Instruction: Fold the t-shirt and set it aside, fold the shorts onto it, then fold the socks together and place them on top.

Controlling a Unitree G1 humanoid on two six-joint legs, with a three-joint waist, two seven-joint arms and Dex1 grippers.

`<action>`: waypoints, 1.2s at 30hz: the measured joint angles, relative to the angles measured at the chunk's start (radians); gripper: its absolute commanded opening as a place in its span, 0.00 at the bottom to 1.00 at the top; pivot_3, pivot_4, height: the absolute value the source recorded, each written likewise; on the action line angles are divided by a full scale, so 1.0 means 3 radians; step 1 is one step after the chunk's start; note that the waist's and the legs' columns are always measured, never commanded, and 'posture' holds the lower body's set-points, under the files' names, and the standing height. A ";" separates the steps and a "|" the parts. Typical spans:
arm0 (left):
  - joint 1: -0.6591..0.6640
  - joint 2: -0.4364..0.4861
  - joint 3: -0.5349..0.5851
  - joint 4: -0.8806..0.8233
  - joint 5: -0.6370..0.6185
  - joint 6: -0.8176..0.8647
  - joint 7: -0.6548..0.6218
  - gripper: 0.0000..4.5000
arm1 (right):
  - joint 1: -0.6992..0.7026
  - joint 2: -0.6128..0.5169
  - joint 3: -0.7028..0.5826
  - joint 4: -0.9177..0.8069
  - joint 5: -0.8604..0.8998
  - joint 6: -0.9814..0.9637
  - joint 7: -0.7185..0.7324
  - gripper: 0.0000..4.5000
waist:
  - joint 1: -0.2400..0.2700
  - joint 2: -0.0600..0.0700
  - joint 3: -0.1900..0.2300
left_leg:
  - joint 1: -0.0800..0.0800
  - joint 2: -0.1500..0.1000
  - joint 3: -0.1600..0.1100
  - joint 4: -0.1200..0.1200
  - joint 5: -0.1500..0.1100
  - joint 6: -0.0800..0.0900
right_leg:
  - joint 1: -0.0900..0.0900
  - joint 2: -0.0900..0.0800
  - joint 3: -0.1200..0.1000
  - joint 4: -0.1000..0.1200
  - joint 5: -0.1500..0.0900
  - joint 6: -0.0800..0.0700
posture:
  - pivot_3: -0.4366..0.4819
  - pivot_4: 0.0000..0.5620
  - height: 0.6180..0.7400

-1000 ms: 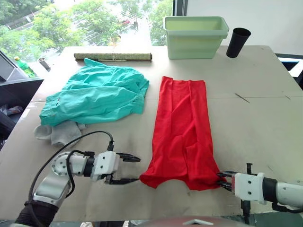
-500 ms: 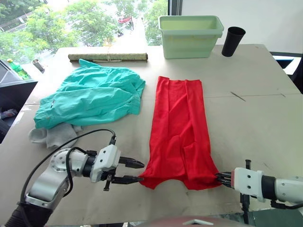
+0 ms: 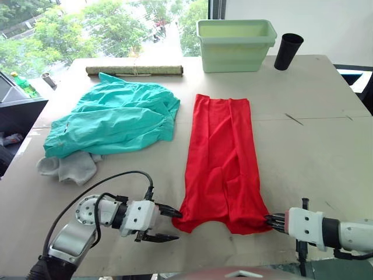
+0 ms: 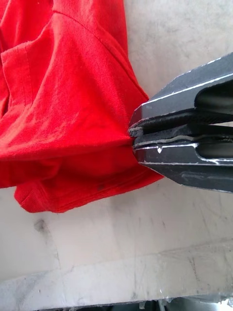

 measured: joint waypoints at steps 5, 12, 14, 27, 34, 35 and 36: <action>-0.0225 0.0018 -0.0029 -0.0082 -0.0030 0.0397 0.0033 0.02 | 0.0012 0.0000 -0.0026 -0.0025 0.0016 0.0054 0.0000 0.00 | -0.0020 -0.0005 0.0001 | 0.0000 0.0000 0.0000 0.0002 0.0000 0.0001 | 0.0001 0.0001 0.0000 0.0001 0.0001 0.0001 | 0.48 0.27 0.89; -0.0288 0.0336 0.0018 -0.0545 -0.0537 0.1243 -0.0088 0.02 | -0.0058 0.0016 -0.0146 -0.0117 0.0345 0.0338 0.0010 0.00 | -0.0029 -0.0008 0.0005 | 0.0000 0.0000 -0.0001 0.0002 0.0002 -0.0002 | 0.0000 0.0002 -0.0001 0.0003 0.0008 0.0013 | 0.48 0.27 0.89; -0.0295 0.0514 0.0119 -0.0695 -0.0847 0.1672 -0.0129 0.02 | -0.0085 0.0016 -0.0328 -0.0255 0.0692 0.0613 0.0025 0.00 | -0.0031 -0.0007 0.0006 | 0.0000 0.0001 -0.0003 0.0002 0.0001 -0.0001 | 0.0000 0.0002 -0.0001 0.0005 0.0007 0.0013 | 0.48 0.27 0.89; 0.0154 0.1431 0.0747 -0.1352 -0.2398 0.3450 -0.0587 0.02 | -0.0162 -0.0808 -0.1877 -0.0545 0.2731 0.2100 0.0633 0.00 | -0.0029 -0.0001 0.0016 | 0.0002 0.0000 -0.0004 0.0001 0.0001 -0.0002 | 0.0004 0.0003 -0.0001 0.0002 0.0000 0.0000 | 0.48 0.27 0.89; -0.0439 0.1307 0.0735 -0.1072 -0.3044 0.4391 -0.0032 0.02 | -0.0952 -0.1110 -0.1401 -0.0009 0.2776 0.2209 0.0704 0.00 | -0.0022 0.0001 0.0025 | 0.0001 0.0000 -0.0009 0.0005 0.0001 -0.0002 | 0.0004 0.0001 0.0000 0.0002 -0.0001 0.0000 | 0.48 0.27 0.89; -0.0571 0.1270 0.0690 -0.0979 -0.3091 0.4545 0.0075 0.02 | -0.1159 -0.1111 -0.1209 0.0097 0.2760 0.2214 0.0695 0.00 | -0.0028 0.0004 0.0026 | 0.0000 0.0000 -0.0007 0.0005 0.0001 -0.0001 | 0.0004 0.0001 0.0000 0.0002 0.0000 0.0000 | 0.48 0.27 0.89; -0.0688 0.1226 0.0617 -0.0891 -0.3101 0.4673 0.0170 0.02 | -0.1349 -0.1109 -0.1013 0.0181 0.2735 0.2218 0.0692 0.00 | -0.0035 0.0005 0.0027 | 0.0006 -0.0001 -0.0005 0.0008 0.0002 -0.0001 | 0.0009 0.0001 0.0000 0.0003 0.0000 0.0000 | 0.48 0.27 0.89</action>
